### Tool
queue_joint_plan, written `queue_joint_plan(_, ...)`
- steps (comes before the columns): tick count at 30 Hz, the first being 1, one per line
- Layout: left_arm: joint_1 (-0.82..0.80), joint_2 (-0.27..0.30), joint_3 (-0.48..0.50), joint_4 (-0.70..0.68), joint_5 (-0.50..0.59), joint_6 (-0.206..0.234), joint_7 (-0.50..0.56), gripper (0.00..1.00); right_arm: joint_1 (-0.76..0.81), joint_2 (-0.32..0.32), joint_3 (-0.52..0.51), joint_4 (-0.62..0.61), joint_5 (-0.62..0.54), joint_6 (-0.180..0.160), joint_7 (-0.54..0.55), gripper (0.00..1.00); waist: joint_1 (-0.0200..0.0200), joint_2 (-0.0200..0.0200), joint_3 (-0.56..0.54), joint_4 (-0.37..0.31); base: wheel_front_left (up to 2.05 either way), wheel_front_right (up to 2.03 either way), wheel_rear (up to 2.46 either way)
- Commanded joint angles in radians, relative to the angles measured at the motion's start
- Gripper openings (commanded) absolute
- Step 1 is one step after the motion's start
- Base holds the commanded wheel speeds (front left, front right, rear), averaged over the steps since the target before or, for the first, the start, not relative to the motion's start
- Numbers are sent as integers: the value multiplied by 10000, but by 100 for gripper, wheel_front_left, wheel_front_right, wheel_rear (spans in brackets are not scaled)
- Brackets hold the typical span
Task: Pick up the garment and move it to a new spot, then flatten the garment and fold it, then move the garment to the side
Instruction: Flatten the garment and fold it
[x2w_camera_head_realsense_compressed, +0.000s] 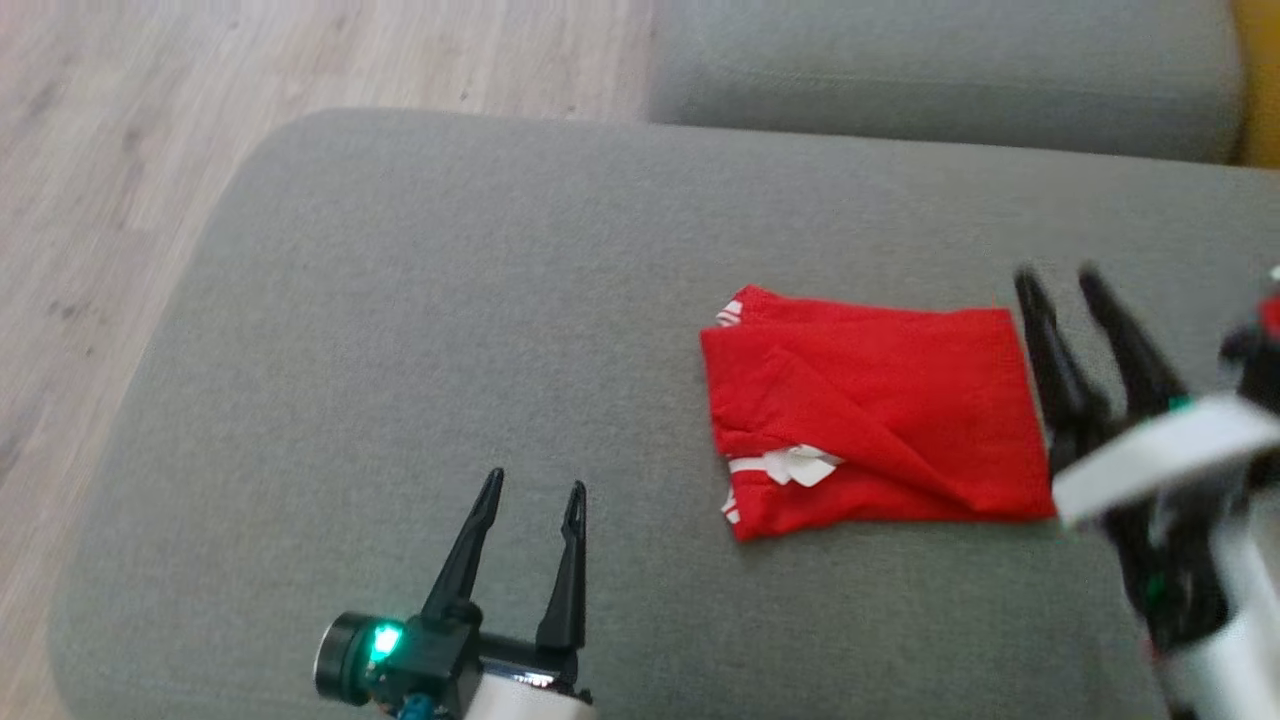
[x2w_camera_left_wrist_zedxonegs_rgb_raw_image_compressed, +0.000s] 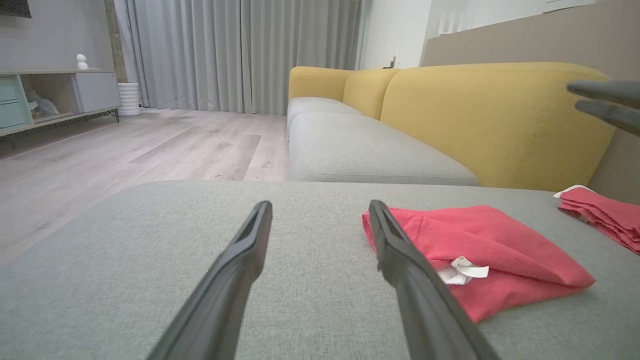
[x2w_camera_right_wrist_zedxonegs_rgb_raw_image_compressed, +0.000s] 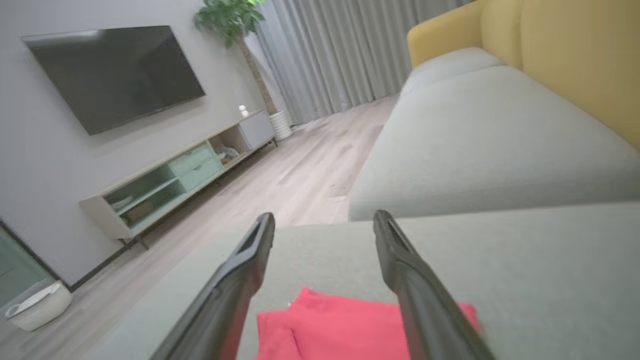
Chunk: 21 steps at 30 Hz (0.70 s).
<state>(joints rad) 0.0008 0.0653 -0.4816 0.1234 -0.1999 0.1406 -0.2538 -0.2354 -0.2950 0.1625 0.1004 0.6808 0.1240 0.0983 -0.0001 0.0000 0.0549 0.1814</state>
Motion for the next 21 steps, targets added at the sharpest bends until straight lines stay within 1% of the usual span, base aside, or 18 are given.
queue_joint_plan(1, -55, -96, 507, -358, 86, -11, -80, 100, 690, -188, 157, -200, 25, 67, -406, 100, 1, 0, -409, -360, 0, 0, 0)
queue_joint_plan(2, 5, -96, 557, -368, 91, -24, -80, 100, 931, -208, 246, -104, 181, 67, -412, 100, 1, 0, -483, -408, 0, 0, 0)
queue_joint_plan(3, 53, -96, 591, -375, 102, -43, -80, 100, 1114, -247, 353, 18, 356, 67, -363, 86, 1, 0, -542, -435, 0, 0, 0)
queue_joint_plan(4, 82, -97, 596, -388, 127, -70, -80, 100, 1223, -330, 503, 124, 516, 67, -284, 26, 1, 0, -573, -432, 0, 0, 0)
queue_joint_plan(5, 100, -99, 588, -394, 152, -96, -80, 100, 1274, -410, 644, 269, 722, 67, -169, 0, 1, 0, -589, -412, 0, 0, 0)
queue_joint_plan(7, 91, -105, 530, -400, 192, -166, -80, 100, 1179, -609, 951, 602, 1195, 67, 205, 0, 1, 0, -562, -291, 0, 0, 0)
queue_joint_plan(9, 56, -113, 418, -425, 225, -229, -80, 100, 881, -749, 1211, 915, 1923, 67, 691, 0, 1, 0, -458, -78, 0, 0, 0)
queue_joint_plan(13, -73, -131, 88, -321, 244, -327, -80, 100, -44, -1324, 1762, 1630, 3287, 67, 2217, 0, 1, 0, -75, 572, 0, 0, 0)
queue_joint_plan(15, -209, -138, -134, -210, 233, -400, -80, 100, -474, -1721, 2068, 1915, 3853, 67, 3076, 0, 1, 0, 140, 939, 0, 0, 0)
queue_joint_plan(18, -428, -145, -395, -180, 61, -348, -80, 100, -1043, -2316, 2293, 2431, 4273, 67, 3781, 0, 1, 0, 481, 1392, 0, 0, 0)
queue_joint_plan(21, -612, -147, -680, -178, -206, -200, -80, 100, -1377, -2702, 2555, 2942, 4616, 67, 4332, 0, 1, 0, 713, 1706, 0, 0, 0)
